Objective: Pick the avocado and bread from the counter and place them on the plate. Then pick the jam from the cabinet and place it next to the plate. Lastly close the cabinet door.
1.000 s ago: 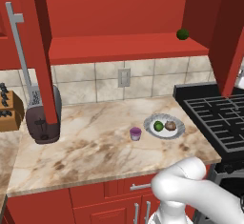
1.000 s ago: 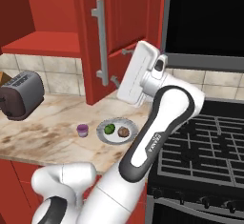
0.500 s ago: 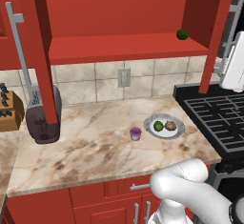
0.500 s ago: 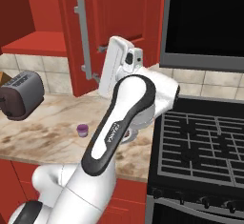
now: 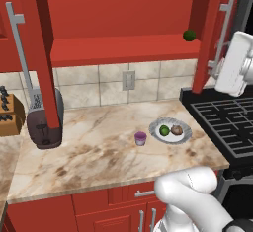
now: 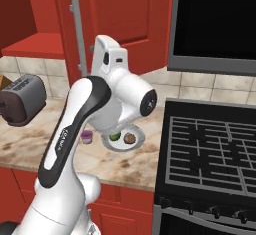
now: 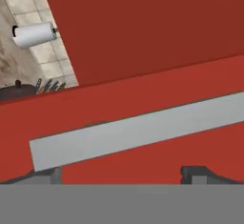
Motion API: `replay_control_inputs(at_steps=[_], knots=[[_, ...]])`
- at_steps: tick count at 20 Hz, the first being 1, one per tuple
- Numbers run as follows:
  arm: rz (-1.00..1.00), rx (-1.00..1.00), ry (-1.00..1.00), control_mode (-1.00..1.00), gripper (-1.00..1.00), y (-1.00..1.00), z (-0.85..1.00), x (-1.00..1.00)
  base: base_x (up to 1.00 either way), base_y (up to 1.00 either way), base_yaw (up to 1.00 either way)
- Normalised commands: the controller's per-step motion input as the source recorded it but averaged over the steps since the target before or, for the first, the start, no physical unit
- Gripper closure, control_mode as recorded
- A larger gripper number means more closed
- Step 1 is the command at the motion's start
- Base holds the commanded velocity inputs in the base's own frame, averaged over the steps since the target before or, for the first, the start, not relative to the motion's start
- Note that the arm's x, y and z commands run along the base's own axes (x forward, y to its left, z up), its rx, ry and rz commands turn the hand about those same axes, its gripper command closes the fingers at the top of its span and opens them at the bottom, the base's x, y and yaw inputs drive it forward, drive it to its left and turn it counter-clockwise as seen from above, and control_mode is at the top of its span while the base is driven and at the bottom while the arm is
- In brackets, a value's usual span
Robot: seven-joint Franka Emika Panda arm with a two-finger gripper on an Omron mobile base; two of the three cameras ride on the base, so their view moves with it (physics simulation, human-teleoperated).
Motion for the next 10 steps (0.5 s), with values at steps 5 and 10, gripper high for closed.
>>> replay_control_inputs(at_steps=[5, 10], knots=[[-0.34, -0.06, 0.00, -1.00, -1.00, 0.03, 0.00, 0.28, 0.00, 0.00, 0.00], [-0.32, -0.05, 0.00, -1.00, -1.00, 0.00, 0.00, 0.58, 0.00, 0.00, 0.00]])
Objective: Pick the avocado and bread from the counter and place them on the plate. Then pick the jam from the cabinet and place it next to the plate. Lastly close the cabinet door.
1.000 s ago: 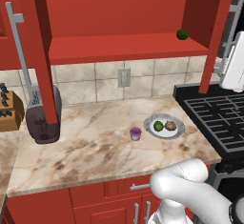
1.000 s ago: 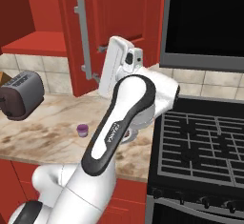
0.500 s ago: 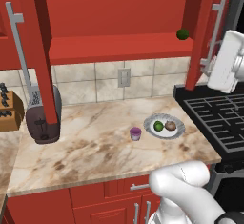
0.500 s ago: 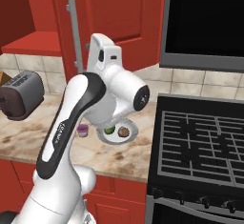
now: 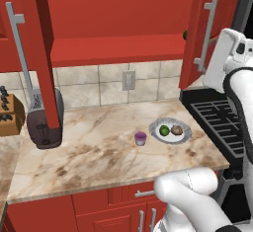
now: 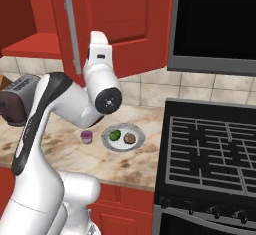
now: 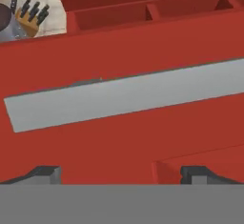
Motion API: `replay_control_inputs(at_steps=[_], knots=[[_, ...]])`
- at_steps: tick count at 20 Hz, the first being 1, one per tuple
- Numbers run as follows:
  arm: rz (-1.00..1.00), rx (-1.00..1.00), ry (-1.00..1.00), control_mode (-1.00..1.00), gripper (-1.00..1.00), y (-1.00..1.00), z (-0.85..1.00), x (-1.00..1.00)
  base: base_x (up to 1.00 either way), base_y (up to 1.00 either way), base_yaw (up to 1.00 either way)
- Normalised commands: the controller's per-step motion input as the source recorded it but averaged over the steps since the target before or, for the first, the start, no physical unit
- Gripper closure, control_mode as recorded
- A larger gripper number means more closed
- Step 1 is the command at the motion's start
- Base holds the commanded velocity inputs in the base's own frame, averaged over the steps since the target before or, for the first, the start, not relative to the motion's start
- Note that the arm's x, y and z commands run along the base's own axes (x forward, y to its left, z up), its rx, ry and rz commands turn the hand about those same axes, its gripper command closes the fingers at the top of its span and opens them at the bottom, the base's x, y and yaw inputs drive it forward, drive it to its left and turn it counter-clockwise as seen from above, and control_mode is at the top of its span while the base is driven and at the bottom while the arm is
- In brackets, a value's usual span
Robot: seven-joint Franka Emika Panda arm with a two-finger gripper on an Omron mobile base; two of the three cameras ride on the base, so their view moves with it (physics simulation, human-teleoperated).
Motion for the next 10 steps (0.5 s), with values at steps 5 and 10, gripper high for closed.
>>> replay_control_inputs(at_steps=[5, 10], knots=[[-0.25, 0.00, 0.03, -1.00, -1.00, 0.00, 0.00, 0.79, 0.00, 0.00, 0.00], [-0.21, 0.00, 0.02, -1.00, -1.00, -0.02, 0.00, 0.79, 0.00, 0.00, 0.00]])
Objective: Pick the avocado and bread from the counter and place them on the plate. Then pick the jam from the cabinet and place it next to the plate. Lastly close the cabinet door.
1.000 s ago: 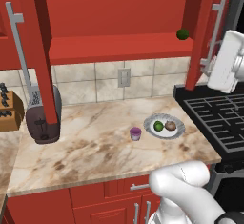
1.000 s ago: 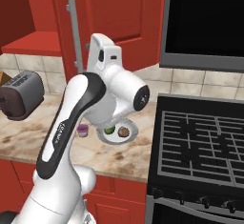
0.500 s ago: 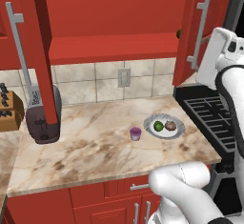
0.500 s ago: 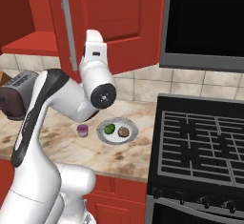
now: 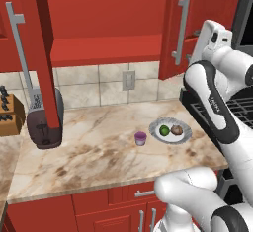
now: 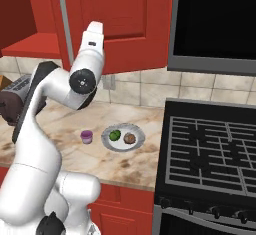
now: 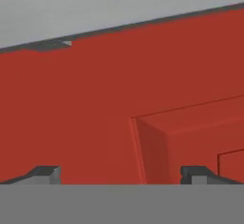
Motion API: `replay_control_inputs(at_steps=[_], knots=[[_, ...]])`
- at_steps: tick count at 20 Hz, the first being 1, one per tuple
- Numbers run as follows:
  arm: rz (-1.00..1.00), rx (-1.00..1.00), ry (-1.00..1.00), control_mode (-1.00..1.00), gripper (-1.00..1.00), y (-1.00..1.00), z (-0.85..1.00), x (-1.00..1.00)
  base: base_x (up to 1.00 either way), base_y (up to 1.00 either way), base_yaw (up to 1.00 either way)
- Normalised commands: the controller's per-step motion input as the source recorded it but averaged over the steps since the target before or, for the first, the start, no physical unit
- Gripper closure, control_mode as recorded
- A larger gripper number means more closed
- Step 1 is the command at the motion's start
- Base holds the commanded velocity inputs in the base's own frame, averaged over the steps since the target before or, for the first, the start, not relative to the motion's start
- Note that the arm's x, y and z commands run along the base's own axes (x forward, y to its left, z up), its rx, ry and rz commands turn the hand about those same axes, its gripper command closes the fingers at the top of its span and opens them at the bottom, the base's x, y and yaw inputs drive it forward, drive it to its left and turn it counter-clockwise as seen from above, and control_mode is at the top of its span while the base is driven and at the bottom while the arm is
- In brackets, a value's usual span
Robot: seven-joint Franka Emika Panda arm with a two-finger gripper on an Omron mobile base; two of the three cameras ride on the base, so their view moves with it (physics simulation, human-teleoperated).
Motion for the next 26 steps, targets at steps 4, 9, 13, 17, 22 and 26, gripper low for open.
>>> replay_control_inputs(at_steps=[4, 9, 13, 17, 22, 26], knots=[[-0.17, 0.00, 0.05, -1.00, -1.00, -0.22, 0.00, 0.88, 0.00, 0.00, 0.00], [-0.16, 0.00, 0.07, -1.00, -1.00, -0.35, 0.00, 0.89, 0.00, 0.00, 0.00], [-0.15, 0.00, 0.06, -1.00, -1.00, -0.30, 0.00, 0.82, 0.00, 0.00, 0.00], [-0.13, 0.00, 0.06, -1.00, -1.00, -0.26, 0.00, 0.49, 0.00, 0.00, 0.00], [-0.02, 0.00, 0.07, -1.00, -1.00, 0.00, 0.08, -0.06, 0.00, 0.00, 0.00], [0.00, 0.00, 0.02, -1.00, -1.00, 0.00, 0.17, -0.53, 0.00, 0.00, 0.00]])
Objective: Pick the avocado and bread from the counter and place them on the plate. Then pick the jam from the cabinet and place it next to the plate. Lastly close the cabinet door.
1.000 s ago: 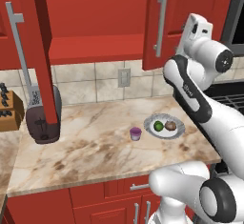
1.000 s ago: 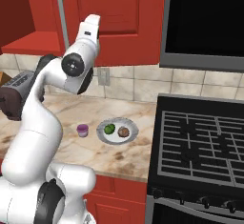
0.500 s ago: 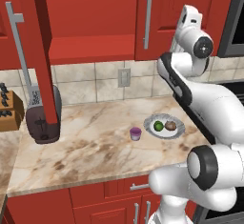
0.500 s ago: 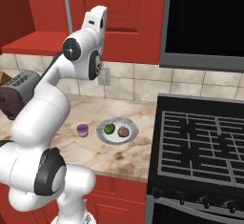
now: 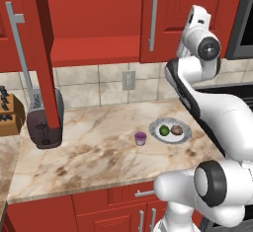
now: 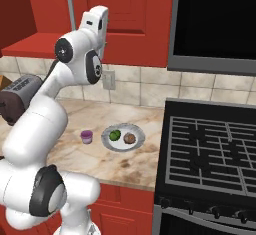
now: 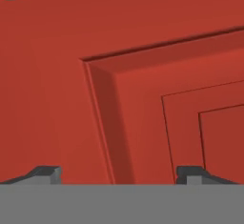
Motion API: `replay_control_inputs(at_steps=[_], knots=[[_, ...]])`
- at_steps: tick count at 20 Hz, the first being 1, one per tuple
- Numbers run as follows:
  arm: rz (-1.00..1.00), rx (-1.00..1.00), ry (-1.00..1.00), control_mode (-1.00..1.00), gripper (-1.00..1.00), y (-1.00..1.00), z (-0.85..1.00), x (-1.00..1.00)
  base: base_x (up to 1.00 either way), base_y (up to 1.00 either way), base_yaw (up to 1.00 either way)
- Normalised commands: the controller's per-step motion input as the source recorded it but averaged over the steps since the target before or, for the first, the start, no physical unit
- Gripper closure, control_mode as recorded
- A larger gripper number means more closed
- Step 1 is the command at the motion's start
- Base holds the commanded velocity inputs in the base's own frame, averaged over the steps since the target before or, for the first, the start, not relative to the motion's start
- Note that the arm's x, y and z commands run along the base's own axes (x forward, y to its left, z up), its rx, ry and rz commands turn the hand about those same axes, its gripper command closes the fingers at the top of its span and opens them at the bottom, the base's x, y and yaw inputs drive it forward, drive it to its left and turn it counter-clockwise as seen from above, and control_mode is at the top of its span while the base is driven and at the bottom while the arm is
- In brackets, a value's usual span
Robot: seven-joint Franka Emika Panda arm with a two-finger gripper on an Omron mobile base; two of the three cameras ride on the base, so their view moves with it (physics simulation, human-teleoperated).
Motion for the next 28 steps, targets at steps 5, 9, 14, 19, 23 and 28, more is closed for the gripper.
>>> replay_control_inputs(at_steps=[5, 9, 14, 19, 23, 28], knots=[[0.00, 0.00, 0.00, -1.00, -1.00, 0.00, 0.12, -0.94, 0.00, 0.00, 0.00], [0.00, 0.00, 0.00, -1.00, -1.00, 0.05, 0.00, -1.00, 0.00, 0.00, 0.00], [0.00, -0.03, 0.00, -1.00, -1.00, 0.36, 0.00, -1.00, 0.00, 0.00, 0.00], [-0.06, -0.09, -0.02, -1.00, -1.00, 0.75, 0.00, -1.00, 0.00, 0.00, 0.00], [-0.21, -0.06, -0.10, -1.00, -1.00, 0.61, 0.00, -1.00, 0.00, 0.00, 0.00], [-0.34, -0.03, -0.15, -1.00, -1.00, 0.55, 0.00, -0.89, 0.00, 0.00, 0.00]])
